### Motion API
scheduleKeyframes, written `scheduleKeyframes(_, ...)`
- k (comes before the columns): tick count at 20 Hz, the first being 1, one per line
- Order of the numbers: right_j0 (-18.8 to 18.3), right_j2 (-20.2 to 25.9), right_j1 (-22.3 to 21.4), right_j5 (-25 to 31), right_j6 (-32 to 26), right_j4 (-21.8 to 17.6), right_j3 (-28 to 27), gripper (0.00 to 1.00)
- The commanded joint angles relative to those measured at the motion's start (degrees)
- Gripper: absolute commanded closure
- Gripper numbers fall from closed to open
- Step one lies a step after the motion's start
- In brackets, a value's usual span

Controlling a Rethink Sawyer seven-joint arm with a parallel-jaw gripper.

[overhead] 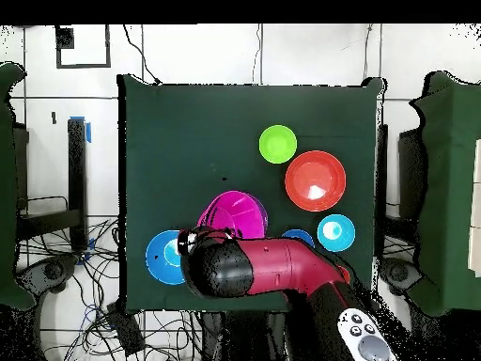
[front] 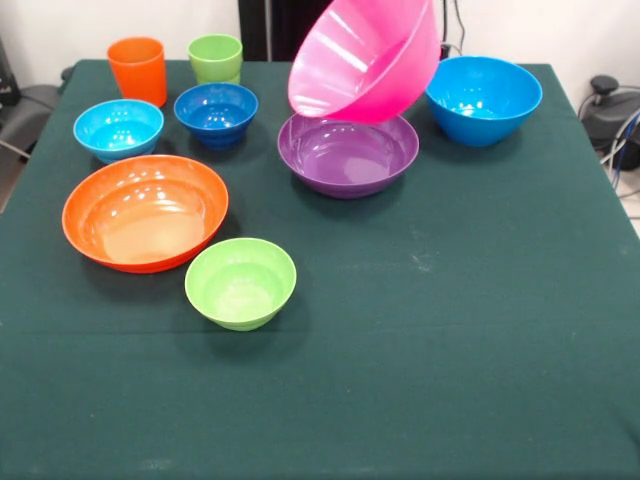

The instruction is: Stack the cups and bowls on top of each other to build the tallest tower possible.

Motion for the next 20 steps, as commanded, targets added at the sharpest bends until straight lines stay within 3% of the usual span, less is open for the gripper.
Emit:
scheduleKeyframes(1, 1.84, -0.58, 7.70, -7.38, 2.84, -5.21, 0.70, 1.00)
scheduleKeyframes(20, 0.98, 0.94, 8.31, -5.86, 2.30, -4.46, -0.22, 1.00)
